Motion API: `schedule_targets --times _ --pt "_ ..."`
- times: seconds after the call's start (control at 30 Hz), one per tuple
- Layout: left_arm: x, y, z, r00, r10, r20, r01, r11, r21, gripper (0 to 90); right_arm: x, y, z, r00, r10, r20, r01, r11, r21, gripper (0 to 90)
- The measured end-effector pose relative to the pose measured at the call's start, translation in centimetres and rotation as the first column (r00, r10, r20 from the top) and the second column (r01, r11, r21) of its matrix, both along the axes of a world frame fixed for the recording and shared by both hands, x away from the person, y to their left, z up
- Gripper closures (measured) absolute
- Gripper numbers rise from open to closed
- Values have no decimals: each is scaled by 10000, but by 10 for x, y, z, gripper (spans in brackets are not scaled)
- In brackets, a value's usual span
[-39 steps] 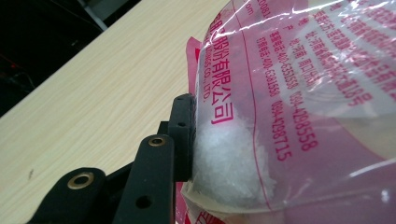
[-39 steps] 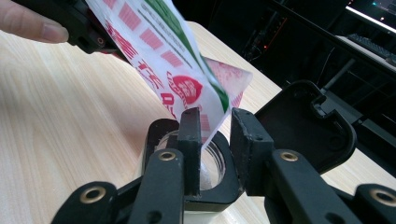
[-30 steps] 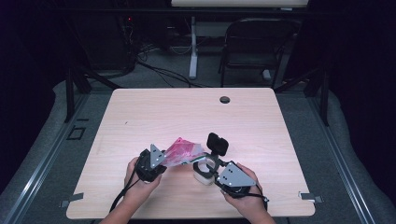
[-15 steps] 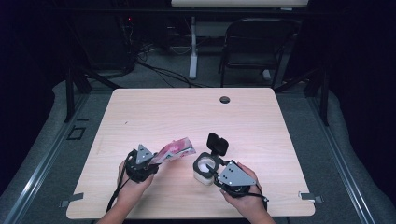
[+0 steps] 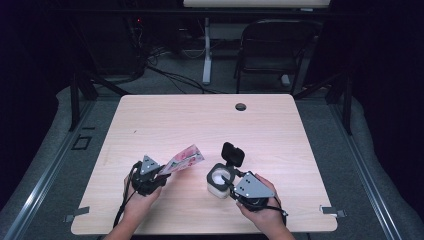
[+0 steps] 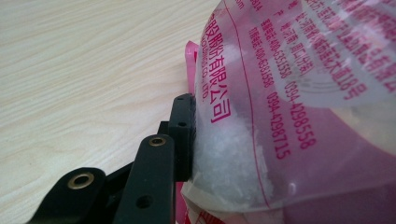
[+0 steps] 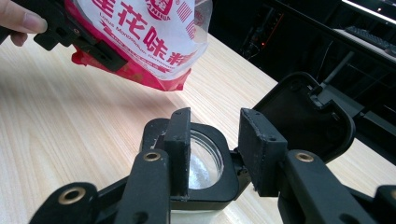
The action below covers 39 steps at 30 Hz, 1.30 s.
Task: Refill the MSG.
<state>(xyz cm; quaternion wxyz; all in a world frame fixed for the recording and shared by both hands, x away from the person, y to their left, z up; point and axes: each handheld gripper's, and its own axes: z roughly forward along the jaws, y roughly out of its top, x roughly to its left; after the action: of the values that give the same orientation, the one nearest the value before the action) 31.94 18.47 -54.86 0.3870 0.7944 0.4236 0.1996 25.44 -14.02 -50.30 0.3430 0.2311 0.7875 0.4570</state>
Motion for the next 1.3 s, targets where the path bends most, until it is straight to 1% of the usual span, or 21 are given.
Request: schedule_targets --times 0.1,0.2,0.23,0.4,0.47,0.57,0.67,0.7,0.77,0.83,0.93,1.0,1.03,1.1,1.23,1.3 --pt "1 3 -2 9998 205 -27 -205 9998 -47 714 0 -1 0 10000 -14 -6 14 10000 27 647" --pt "2 6 -4 9992 410 6 -410 9991 80 714 0 -1 0 10000 -41 -38 41 10000 39 647" --pt "2 7 -5 9988 482 34 -482 9986 203 714 1 -1 -1 10000 -43 -36 43 10000 41 647" --pt "4 13 -9 9960 882 124 -887 9953 380 714 1 -2 -1 9999 -77 -75 77 9999 67 647" --pt "5 16 -10 9944 1054 127 -1058 9935 413 713 1 -2 -1 9999 -78 -72 78 9999 81 647" --pt "6 20 -11 9927 1198 124 -1201 9921 354 713 2 -3 -1 9999 -93 -94 94 9999 106 647" --pt "6 21 -12 9918 1259 228 -1270 9903 570 713 2 -3 -1 9999 -109 -79 110 9999 129 646" --pt "6 21 -12 9916 1278 217 -1289 9900 571 713 2 -3 -1 9999 -115 -76 116 9998 132 645" --pt "6 21 -14 9904 1341 324 -1360 9884 677 712 2 -3 -1 9999 -140 -85 141 9998 153 644" --pt "7 22 -15 9909 1328 224 -1341 9883 732 712 2 -4 -2 9998 -150 -90 152 9998 160 644" --pt "8 22 -18 9904 1358 255 -1376 9865 889 710 3 -5 -2 9998 -169 -115 171 9997 175 642" --pt "8 22 -19 9894 1399 382 -1435 9826 1176 709 3 -5 -2 9997 -184 -128 186 9997 179 642" --pt "9 22 -20 9892 1412 387 -1450 9817 1232 709 3 -5 -2 9998 -177 -126 180 9997 175 641" --pt "10 23 -21 9886 1456 389 -1493 9810 1235 709 3 -5 -2 9998 -177 -121 180 9997 183 641" --pt "11 24 -24 9891 1456 200 -1470 9801 1330 705 3 -5 -2 9998 -184 -105 186 9996 204 639" --pt "11 24 -24 9889 1472 193 -1484 9797 1350 703 3 -6 -1 9997 -201 -100 203 9996 196 638"
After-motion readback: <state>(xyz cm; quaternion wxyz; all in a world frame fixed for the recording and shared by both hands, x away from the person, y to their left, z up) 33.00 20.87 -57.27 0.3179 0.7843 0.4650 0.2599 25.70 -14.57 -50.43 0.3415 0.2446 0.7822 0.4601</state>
